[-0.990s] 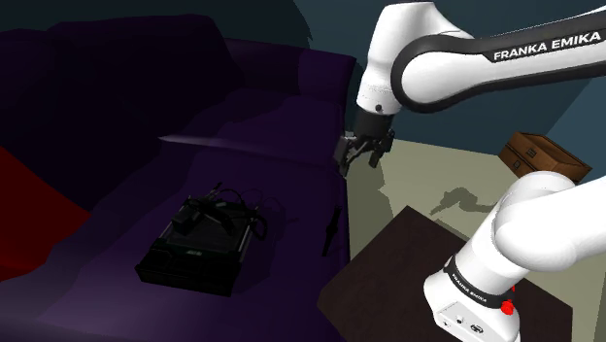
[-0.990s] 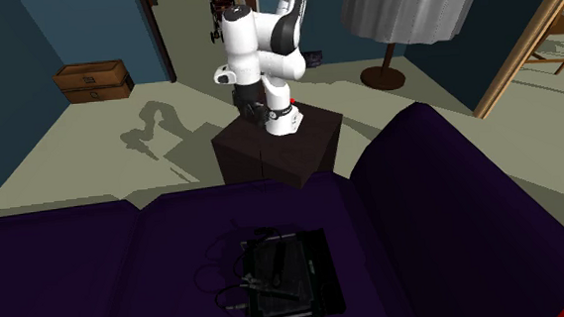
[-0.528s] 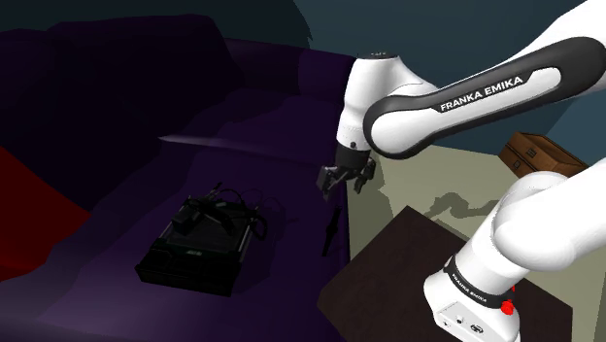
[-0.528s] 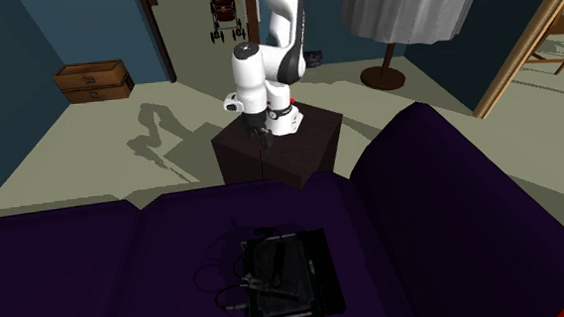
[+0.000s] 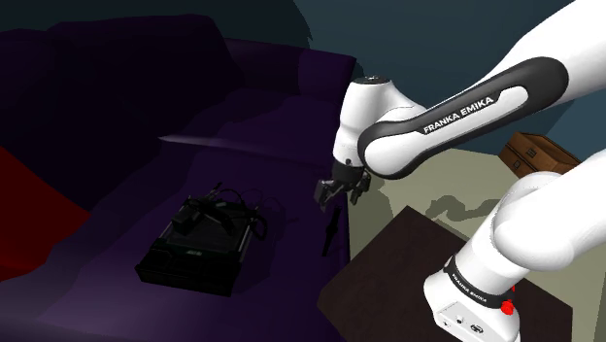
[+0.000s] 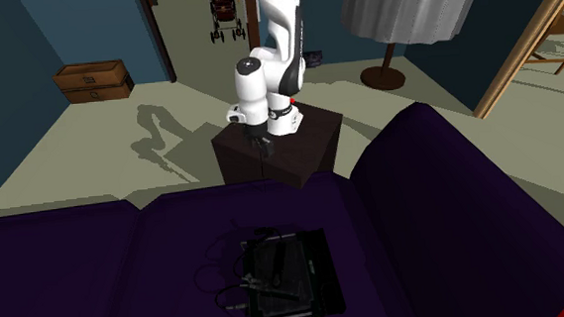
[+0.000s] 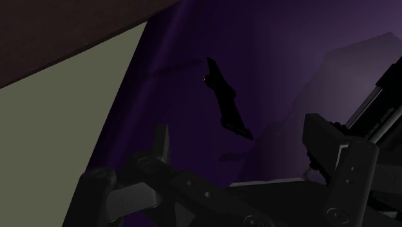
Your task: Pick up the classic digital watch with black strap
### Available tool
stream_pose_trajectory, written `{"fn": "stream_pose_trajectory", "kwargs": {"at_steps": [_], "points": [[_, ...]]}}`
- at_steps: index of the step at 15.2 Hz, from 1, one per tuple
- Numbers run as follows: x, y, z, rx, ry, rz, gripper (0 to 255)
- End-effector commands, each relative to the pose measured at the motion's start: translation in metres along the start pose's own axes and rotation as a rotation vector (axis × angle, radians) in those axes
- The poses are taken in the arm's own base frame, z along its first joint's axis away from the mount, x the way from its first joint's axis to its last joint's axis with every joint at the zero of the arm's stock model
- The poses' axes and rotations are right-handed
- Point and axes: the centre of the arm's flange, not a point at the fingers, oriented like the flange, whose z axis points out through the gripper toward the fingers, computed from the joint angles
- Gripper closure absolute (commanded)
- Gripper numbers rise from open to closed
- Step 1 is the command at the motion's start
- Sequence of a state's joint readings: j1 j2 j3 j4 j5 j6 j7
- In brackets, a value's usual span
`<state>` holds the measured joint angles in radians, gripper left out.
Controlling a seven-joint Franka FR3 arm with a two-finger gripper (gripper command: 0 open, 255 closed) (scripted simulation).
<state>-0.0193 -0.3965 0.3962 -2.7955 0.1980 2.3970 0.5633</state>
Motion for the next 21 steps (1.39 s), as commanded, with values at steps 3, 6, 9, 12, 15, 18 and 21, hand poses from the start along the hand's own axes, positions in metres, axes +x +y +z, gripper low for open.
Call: {"fn": "stream_pose_trajectory", "kwargs": {"at_steps": [3, 6, 9, 12, 15, 18, 21], "points": [[0.001, 0.0, 0.002, 0.0, 0.0, 0.0, 255], [0.001, 0.0, 0.002, 0.0, 0.0, 0.0, 255], [0.001, 0.0, 0.002, 0.0, 0.0, 0.0, 255], [0.001, 0.0, -0.009, 0.0, 0.0, 0.0, 255], [0.001, 0.001, -0.024, 0.0, 0.0, 0.0, 255], [0.001, 0.001, -0.04, 0.0, 0.0, 0.0, 255], [0.0, 0.002, -0.056, 0.0, 0.0, 0.0, 255]]}}
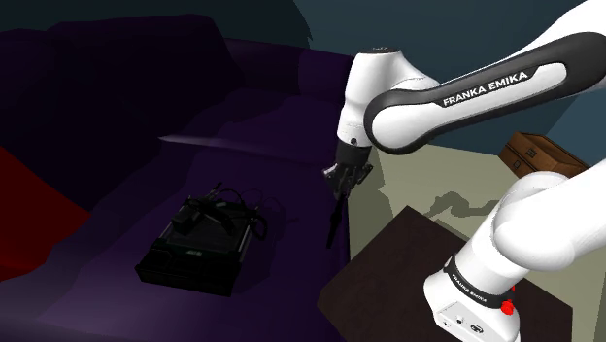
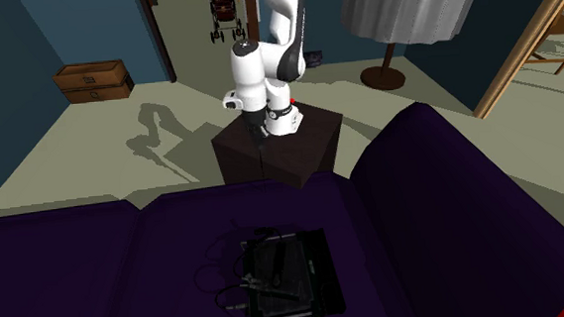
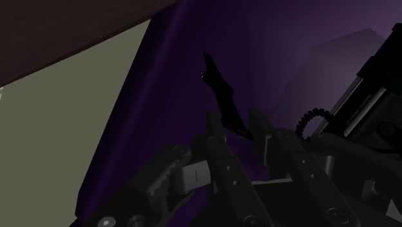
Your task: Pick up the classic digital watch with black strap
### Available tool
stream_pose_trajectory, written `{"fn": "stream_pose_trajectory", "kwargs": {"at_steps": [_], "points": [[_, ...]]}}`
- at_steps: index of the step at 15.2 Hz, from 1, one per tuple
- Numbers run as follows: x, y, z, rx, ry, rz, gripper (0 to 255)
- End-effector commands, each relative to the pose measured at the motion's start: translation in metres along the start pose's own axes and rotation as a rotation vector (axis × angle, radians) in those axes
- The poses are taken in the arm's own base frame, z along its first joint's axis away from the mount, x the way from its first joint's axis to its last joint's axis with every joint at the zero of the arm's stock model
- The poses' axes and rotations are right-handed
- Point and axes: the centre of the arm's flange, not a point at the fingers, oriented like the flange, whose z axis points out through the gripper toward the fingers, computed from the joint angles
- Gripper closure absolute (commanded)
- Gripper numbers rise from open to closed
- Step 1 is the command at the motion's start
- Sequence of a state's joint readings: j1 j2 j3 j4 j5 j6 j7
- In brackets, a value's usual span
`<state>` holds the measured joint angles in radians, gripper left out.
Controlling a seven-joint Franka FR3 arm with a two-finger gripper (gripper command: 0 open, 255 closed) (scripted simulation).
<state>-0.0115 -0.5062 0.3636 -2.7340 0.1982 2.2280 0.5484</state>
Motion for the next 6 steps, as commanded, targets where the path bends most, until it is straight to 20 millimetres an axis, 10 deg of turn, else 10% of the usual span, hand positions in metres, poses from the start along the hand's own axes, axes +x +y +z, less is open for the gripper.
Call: {"fn": "stream_pose_trajectory", "kwargs": {"at_steps": [1, 6], "points": [[-0.001, 0.0, -0.011, 0.0, -0.001, 0.0, 255], [-0.001, 0.0, -0.028, 0.0, -0.001, 0.0, 255]]}}
